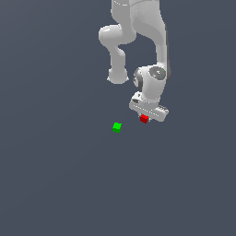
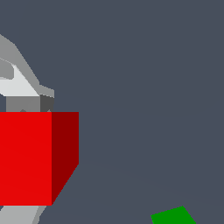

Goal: Stack the red cube on top of the green cube.

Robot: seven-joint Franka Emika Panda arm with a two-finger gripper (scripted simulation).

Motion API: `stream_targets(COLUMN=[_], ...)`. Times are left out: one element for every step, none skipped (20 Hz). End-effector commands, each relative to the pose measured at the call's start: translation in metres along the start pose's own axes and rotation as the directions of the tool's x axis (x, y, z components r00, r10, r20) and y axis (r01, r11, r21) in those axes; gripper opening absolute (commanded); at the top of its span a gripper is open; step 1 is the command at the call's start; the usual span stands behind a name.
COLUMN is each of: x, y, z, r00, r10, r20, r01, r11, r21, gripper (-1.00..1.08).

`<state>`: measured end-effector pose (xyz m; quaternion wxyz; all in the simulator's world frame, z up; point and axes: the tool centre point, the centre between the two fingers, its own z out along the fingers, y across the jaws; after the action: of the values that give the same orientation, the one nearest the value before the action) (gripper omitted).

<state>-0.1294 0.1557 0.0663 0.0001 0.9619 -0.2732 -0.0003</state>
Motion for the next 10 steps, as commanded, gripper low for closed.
stream_targets(x=[0.0,0.0,0.0,0.0,0.0,0.0,0.0,0.001,0.001,0.001], y=[0.0,0.0,0.0,0.0,0.0,0.0,0.0,0.0,0.0,0.0], z=[-0.017,-0.023,-0.028,-0.033,-0.038,-0.041,-0.045,-0.048,-0.05,-0.052], r00=[1.0,1.0,1.0,1.0,1.0,1.0,1.0,1.0,1.0,1.0], r10=[0.0,0.0,0.0,0.0,0.0,0.0,0.0,0.0,0.0,0.0], r20=[-0.001,-0.001,-0.001,-0.001,-0.001,-0.001,-0.001,-0.001,-0.001,-0.001], r01=[0.0,0.0,0.0,0.0,0.0,0.0,0.0,0.0,0.0,0.0], r11=[1.0,1.0,1.0,1.0,1.0,1.0,1.0,1.0,1.0,1.0], r21=[0.001,0.001,0.001,0.001,0.001,0.0,0.0,0.0,0.0,0.0], gripper=[-1.0,-1.0,-1.0,-1.0,-1.0,-1.0,-1.0,-1.0,-1.0,-1.0])
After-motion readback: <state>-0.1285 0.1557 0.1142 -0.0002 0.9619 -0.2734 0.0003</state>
